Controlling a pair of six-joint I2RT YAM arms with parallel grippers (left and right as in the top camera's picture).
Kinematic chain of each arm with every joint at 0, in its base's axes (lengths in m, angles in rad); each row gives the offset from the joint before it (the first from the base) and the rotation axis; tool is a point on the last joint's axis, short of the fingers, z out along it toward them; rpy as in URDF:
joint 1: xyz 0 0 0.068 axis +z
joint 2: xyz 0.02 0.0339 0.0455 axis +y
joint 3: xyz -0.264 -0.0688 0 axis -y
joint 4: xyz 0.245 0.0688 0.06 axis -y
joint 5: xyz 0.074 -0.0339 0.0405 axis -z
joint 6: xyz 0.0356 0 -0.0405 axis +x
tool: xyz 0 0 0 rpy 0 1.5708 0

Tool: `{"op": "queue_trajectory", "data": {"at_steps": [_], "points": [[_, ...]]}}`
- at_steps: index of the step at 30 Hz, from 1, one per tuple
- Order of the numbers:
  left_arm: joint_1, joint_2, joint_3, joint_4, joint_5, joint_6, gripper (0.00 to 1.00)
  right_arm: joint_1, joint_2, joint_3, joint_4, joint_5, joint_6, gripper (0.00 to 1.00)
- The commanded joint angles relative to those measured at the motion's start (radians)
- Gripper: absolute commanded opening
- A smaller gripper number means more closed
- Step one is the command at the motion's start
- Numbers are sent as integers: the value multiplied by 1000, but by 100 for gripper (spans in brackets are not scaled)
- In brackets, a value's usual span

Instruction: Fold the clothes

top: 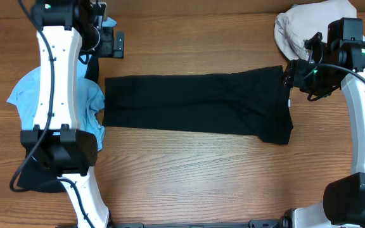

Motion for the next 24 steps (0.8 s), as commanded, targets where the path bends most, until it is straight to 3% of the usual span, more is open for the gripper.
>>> {"op": "queue_trajectory", "data": {"at_steps": [1,9,24], "points": [[23,21,-199,137,55,71,100,-1,-3,6,-2,-8,-6,66],[24,21,-509,361,60,97,100,-1,-3,6,0,-7,-6,68],[37,23,-790,589,61,146,100,-1,-3,6,-3,-5,-7,71]]}}
